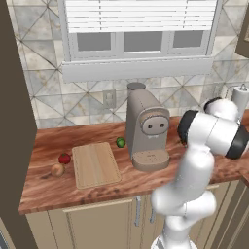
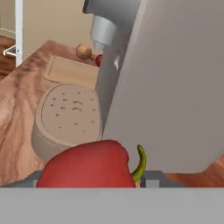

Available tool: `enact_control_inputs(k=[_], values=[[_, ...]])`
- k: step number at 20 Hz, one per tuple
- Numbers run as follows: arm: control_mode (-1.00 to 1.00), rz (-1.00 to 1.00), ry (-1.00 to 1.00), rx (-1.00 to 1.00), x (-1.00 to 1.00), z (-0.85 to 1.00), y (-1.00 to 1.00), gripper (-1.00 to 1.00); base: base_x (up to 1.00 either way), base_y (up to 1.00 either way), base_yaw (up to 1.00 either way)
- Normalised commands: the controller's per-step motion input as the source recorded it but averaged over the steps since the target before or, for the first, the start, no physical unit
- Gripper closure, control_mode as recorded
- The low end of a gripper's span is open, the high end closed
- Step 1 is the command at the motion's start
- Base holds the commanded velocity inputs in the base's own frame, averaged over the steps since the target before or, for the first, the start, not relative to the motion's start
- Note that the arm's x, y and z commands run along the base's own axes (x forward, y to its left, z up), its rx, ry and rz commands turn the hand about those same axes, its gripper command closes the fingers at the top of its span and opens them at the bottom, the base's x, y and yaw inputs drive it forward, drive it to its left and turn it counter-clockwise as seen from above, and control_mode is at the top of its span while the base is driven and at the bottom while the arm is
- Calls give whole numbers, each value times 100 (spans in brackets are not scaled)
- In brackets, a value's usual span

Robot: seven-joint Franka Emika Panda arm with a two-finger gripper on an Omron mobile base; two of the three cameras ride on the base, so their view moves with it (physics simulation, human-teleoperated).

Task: Place the avocado, onion, tomato, and bell pepper on the cutting board.

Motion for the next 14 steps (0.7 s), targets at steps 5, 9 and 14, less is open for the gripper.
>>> enact_control_inputs(k=[5,9,14], values=[[-100,0,-41,0,-88,100,28,100,0,0,0],[-100,-1,-40,0,-100,100,29,100,0,0,0],[-100,-5,-31,0,-98,100,26,100,0,0,0]])
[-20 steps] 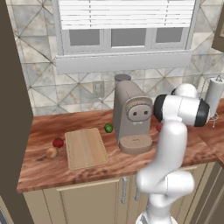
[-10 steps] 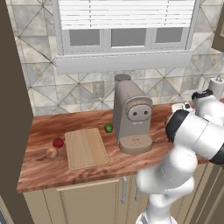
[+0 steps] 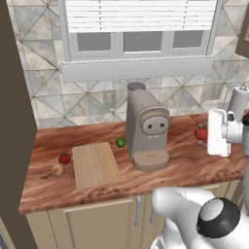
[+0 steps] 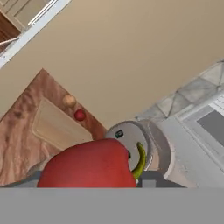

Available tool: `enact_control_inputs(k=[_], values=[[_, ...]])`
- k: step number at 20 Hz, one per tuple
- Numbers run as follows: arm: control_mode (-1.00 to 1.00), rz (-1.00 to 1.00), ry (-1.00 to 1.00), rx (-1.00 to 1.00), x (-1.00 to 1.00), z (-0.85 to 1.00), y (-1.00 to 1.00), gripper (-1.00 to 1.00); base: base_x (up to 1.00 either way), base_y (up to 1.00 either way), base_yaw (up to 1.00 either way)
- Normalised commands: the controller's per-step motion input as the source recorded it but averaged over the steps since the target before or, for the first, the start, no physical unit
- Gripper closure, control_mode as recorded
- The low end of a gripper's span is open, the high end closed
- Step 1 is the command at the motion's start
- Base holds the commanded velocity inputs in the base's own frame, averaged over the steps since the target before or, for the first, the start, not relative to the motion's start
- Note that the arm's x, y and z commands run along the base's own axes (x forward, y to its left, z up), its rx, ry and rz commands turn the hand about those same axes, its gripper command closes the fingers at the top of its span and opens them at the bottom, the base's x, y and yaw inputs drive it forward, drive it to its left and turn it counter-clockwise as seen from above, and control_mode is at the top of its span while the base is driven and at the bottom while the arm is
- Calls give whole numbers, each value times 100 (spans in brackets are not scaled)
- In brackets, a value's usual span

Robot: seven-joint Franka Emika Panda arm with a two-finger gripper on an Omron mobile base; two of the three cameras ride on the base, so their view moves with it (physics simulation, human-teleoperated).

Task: Place the avocado, onion, tomato, and bell pepper on the cutting board.

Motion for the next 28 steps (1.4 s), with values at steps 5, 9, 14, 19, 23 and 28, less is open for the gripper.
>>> enact_control_inputs(k=[5,9,14,19,23,28], values=[[-100,-14,-20,0,-83,95,65,100,0,0,0],[-100,-28,3,0,-83,52,71,100,0,0,0],[-100,-26,29,-1,-42,21,68,100,0,0,0],[-100,-24,26,-5,-4,24,69,100,0,0,0],[-100,-30,14,0,0,1,91,100,0,0,0],[-100,-34,7,0,4,-11,74,100,0,0,0]])
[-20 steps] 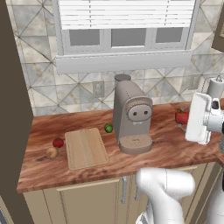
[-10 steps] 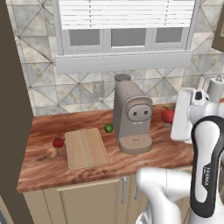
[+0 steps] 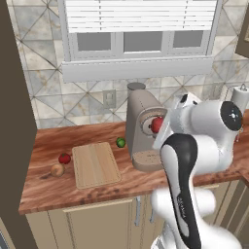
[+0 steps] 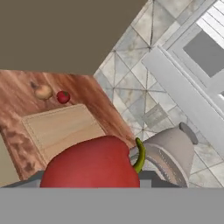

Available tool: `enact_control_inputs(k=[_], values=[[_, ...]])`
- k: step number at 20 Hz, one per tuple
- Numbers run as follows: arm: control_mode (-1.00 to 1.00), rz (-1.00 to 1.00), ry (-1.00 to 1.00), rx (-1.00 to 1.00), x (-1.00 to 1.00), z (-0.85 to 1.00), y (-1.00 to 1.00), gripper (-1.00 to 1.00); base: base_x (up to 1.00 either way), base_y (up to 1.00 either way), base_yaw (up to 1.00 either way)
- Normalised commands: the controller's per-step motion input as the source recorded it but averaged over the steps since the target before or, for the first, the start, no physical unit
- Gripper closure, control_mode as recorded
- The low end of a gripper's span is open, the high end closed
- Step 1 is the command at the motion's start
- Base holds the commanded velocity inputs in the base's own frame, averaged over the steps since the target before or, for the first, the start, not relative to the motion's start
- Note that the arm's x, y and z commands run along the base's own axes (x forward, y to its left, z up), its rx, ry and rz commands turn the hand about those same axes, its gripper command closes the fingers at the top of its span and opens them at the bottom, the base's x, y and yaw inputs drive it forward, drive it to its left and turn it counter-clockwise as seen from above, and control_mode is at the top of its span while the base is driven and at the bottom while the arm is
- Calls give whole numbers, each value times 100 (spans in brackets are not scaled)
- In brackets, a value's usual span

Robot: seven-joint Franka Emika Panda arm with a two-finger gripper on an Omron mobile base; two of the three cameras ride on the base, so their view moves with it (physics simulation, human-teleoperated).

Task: Place the avocado, onion, tomato, and bell pepper on the cutting board.

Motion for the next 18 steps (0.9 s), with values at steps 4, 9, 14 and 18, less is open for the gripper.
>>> enact_control_inputs(k=[4,9,14,18], values=[[-100,-21,21,0,34,-31,64,100,0,0,0],[-100,-13,28,0,44,-19,40,100,0,0,0],[-100,-10,27,1,31,-1,25,100,0,0,0],[-100,-17,12,1,14,-5,37,100,0,0,0]])
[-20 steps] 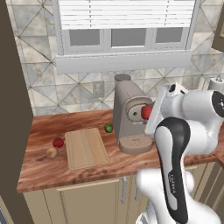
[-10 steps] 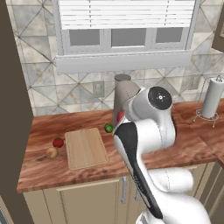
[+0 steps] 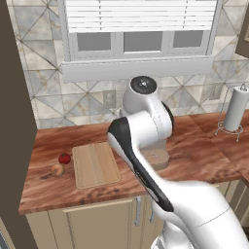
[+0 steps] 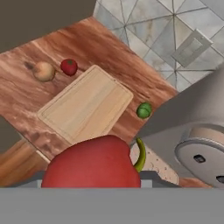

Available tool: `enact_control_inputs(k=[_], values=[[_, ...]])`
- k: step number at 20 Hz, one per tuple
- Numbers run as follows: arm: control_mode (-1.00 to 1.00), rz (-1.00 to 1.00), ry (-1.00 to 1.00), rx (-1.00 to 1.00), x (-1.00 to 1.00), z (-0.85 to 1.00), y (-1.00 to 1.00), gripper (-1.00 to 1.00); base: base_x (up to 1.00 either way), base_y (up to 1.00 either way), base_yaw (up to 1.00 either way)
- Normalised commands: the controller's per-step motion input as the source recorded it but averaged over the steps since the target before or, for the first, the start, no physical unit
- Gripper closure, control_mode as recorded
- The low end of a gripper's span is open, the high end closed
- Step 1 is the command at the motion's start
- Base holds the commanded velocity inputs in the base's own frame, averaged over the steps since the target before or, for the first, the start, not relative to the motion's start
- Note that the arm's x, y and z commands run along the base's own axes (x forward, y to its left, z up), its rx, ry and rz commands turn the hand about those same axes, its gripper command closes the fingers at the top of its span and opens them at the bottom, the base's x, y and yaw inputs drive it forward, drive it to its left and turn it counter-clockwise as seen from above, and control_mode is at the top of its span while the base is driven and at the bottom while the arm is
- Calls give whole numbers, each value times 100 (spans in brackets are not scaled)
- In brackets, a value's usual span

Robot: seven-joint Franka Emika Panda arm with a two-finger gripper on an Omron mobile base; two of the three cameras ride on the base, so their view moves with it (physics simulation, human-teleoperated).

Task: Place the avocado, onion, tomato, and bell pepper on the cutting board.

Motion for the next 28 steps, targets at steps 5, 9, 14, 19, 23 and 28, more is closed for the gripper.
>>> enact_control_inputs(k=[5,9,14,19,23,28], values=[[-100,-17,1,0,18,-30,37,100,0,0,0],[-100,-2,4,7,24,-59,7,100,0,0,0],[-100,0,12,14,46,-56,0,100,0,0,0],[-100,-2,9,2,50,-31,12,100,0,0,0],[-100,-2,4,0,59,-24,21,100,0,0,0],[-100,-1,7,0,50,-27,15,100,0,0,0]])
